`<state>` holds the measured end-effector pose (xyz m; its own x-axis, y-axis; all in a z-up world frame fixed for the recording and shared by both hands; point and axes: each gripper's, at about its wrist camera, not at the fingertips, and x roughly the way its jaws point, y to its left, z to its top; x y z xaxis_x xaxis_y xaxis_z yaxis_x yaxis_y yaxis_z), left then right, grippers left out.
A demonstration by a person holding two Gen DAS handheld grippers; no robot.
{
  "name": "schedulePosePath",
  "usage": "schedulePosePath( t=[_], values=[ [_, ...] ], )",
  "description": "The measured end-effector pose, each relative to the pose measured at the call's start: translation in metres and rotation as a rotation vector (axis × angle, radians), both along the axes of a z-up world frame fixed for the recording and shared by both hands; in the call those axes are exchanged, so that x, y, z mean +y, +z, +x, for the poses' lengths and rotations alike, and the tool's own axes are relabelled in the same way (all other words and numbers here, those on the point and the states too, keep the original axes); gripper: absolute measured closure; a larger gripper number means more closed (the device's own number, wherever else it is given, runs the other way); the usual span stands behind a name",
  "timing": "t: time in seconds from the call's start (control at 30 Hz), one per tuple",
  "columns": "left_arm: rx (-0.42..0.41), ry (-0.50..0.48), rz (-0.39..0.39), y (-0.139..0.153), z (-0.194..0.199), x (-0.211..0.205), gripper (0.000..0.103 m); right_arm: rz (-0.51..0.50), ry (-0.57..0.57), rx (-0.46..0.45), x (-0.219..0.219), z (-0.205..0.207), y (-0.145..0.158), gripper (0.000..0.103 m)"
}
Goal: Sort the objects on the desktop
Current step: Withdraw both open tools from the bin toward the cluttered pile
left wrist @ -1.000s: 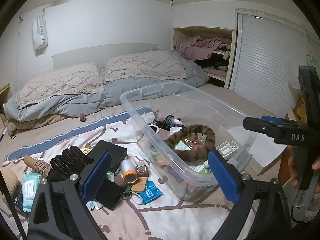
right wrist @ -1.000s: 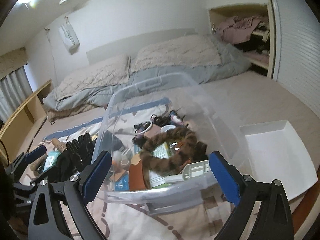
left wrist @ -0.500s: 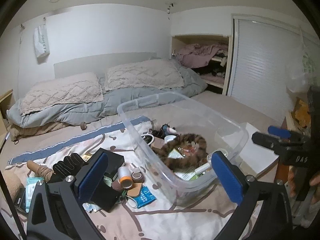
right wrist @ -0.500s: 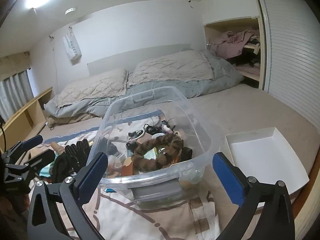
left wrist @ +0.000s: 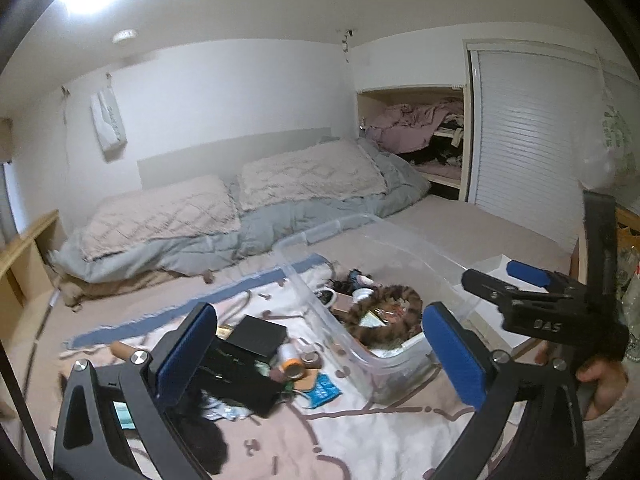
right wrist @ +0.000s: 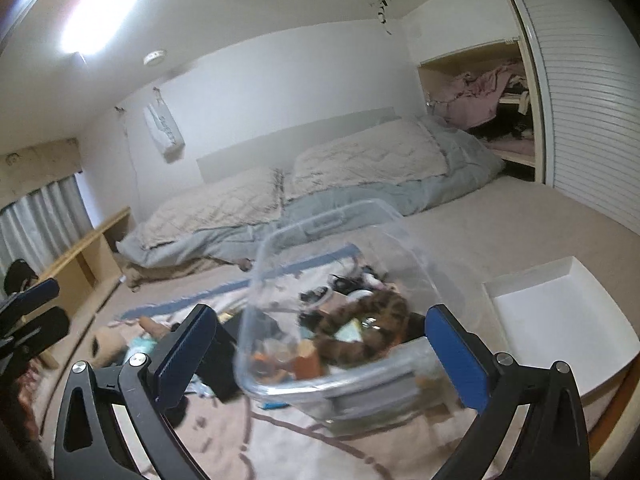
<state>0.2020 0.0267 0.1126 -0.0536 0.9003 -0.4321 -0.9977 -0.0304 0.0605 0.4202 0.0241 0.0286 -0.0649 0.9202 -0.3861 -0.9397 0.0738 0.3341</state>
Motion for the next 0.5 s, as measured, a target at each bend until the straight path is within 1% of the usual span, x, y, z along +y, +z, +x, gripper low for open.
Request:
schedulePosePath(
  t=[0.1, 0.2, 0.3, 0.43, 0.5],
  values=[
    [0.023, 0.029, 0.023, 0.016, -0.007, -0.018, 0.000, 0.024, 0.027, 0.023, 0.000, -0.013, 0.009, 0.000],
    [0.047, 0.058, 0.038, 0.021, -0.016, -0.032, 0.000, 0.039, 0.058, 0.033, 0.001, -0.027, 0.015, 0.000],
    [0.056, 0.092, 0.038, 0.017, -0.028, -0.043, 0.000, 0.051, 0.086, 0.017, 0.005, -0.045, 0.021, 0.000],
    [0.038, 0.138, 0.028, 0.009, -0.052, -0.054, 0.000, 0.059, 0.151, 0.041, 0.010, -0.069, 0.027, 0.000],
    [0.028, 0.167, 0.032, 0.007, -0.067, -0.060, 0.000, 0.064, 0.182, 0.018, 0.012, -0.084, 0.031, 0.000]
  ],
)
